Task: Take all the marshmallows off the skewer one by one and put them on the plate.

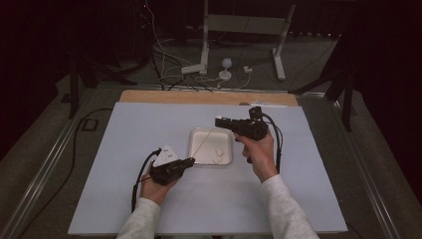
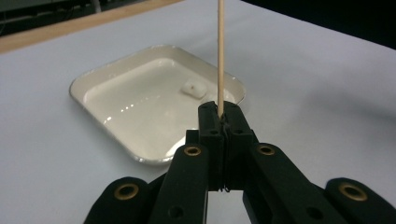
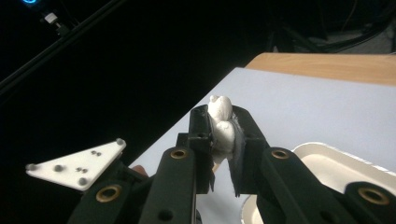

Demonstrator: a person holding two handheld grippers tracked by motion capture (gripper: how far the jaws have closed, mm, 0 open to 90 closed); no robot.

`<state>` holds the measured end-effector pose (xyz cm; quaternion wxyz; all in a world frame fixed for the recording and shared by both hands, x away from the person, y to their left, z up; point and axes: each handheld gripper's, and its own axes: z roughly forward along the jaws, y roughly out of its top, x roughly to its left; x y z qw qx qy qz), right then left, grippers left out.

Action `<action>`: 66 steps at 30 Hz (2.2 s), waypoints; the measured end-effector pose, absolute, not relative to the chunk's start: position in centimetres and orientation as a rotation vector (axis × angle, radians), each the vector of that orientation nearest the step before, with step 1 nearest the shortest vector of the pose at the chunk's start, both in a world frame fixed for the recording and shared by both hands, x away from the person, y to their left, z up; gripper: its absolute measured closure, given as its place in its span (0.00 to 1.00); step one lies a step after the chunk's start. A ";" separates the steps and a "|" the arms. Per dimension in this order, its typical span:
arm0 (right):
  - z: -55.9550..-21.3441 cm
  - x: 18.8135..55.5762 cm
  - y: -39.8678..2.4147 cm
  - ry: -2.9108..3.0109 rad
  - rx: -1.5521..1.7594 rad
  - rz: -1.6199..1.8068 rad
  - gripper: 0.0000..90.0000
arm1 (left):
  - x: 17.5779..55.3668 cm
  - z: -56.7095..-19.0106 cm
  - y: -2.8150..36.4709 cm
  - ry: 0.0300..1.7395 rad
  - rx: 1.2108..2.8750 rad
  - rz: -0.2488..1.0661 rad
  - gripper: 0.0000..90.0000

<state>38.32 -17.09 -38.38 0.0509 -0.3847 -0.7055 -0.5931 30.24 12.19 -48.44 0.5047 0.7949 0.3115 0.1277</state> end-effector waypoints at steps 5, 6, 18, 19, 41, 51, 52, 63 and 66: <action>-38.3 38.1 -17.3 -2.236 -1.170 -1.765 0.90 | 30.2 -48.2 12.1 0.757 1.906 0.310 1.00; -38.5 38.2 -17.3 -2.237 -1.173 -1.764 0.89 | 30.2 -48.2 12.1 0.759 1.903 0.309 1.00; -40.4 38.6 -17.6 -2.318 -1.262 -1.694 0.87 | 30.4 -48.1 12.3 0.798 1.863 0.290 1.00; -40.4 38.6 -17.6 -2.318 -1.262 -1.694 0.87 | 30.4 -48.1 12.3 0.800 1.860 0.287 1.00; -43.9 39.2 -17.2 -2.439 -1.384 -1.533 0.86 | 30.6 -47.8 12.1 0.838 1.831 0.261 1.00; -45.1 39.3 -16.9 -2.508 -1.437 -1.433 0.84 | 30.6 -47.9 12.0 0.849 1.830 0.261 1.00; -45.2 39.3 -16.9 -2.513 -1.442 -1.422 0.84 | 30.6 -47.9 12.0 0.850 1.829 0.261 1.00; -46.5 39.6 -16.7 -2.532 -1.474 -1.350 0.84 | 30.7 -47.9 11.9 0.852 1.828 0.257 1.00; -46.7 39.6 -16.6 -2.535 -1.472 -1.346 0.77 | 30.7 -48.0 12.0 0.853 1.826 0.257 1.00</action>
